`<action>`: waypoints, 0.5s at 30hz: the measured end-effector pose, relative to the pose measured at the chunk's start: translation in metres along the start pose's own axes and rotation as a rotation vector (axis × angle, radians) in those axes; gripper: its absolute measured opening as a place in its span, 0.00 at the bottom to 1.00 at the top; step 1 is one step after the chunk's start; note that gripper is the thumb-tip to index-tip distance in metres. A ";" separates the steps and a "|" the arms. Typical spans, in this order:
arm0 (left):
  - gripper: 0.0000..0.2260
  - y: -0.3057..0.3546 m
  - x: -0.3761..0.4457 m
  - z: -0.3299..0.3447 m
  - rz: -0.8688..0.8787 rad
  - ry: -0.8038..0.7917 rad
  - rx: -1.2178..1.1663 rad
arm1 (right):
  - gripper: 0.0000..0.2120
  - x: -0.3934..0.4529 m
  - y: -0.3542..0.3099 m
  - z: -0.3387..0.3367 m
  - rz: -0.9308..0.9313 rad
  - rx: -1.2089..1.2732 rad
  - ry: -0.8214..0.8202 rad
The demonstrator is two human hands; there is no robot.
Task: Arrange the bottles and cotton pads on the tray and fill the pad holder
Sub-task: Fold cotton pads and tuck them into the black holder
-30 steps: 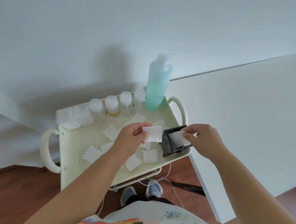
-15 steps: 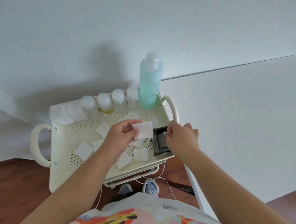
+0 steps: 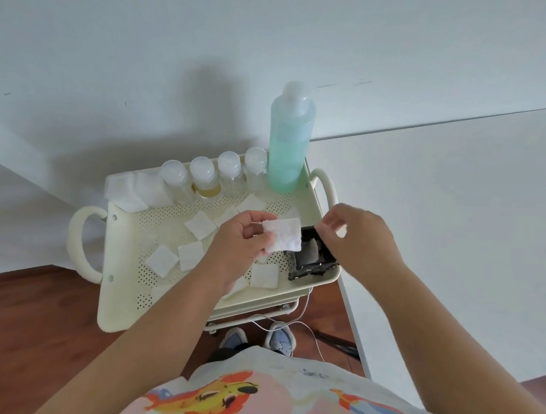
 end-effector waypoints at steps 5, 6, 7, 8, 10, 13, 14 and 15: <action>0.13 0.015 0.002 0.019 0.029 -0.024 -0.007 | 0.08 0.004 0.000 0.005 0.092 0.488 -0.140; 0.13 0.018 0.003 0.022 0.040 -0.025 -0.001 | 0.09 0.004 0.001 0.006 0.085 0.483 -0.134; 0.13 0.021 0.003 0.024 0.052 -0.027 0.005 | 0.10 0.005 0.003 0.007 0.082 0.466 -0.114; 0.13 0.023 0.003 0.025 0.065 -0.031 0.008 | 0.10 0.006 0.007 0.007 0.085 0.454 -0.092; 0.13 0.023 0.003 0.025 0.074 -0.031 0.002 | 0.08 0.007 0.015 0.009 0.096 0.461 -0.061; 0.13 0.020 0.005 0.016 0.070 0.007 -0.008 | 0.03 0.008 0.024 0.005 0.080 0.310 0.020; 0.13 0.018 0.005 0.011 0.071 0.024 -0.019 | 0.05 0.007 0.026 0.005 0.057 0.118 0.030; 0.13 0.017 0.005 0.005 0.069 0.042 -0.037 | 0.07 0.007 0.026 0.009 0.034 -0.082 0.001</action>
Point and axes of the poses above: each hand's wrist, its own x-axis towards the middle knuckle, its own z-axis out of the palm, y = z × x, the point moved 9 cm from there along x, towards the middle knuckle, and after that the axes turned 12 degrees about x, right-handed, at the moved point
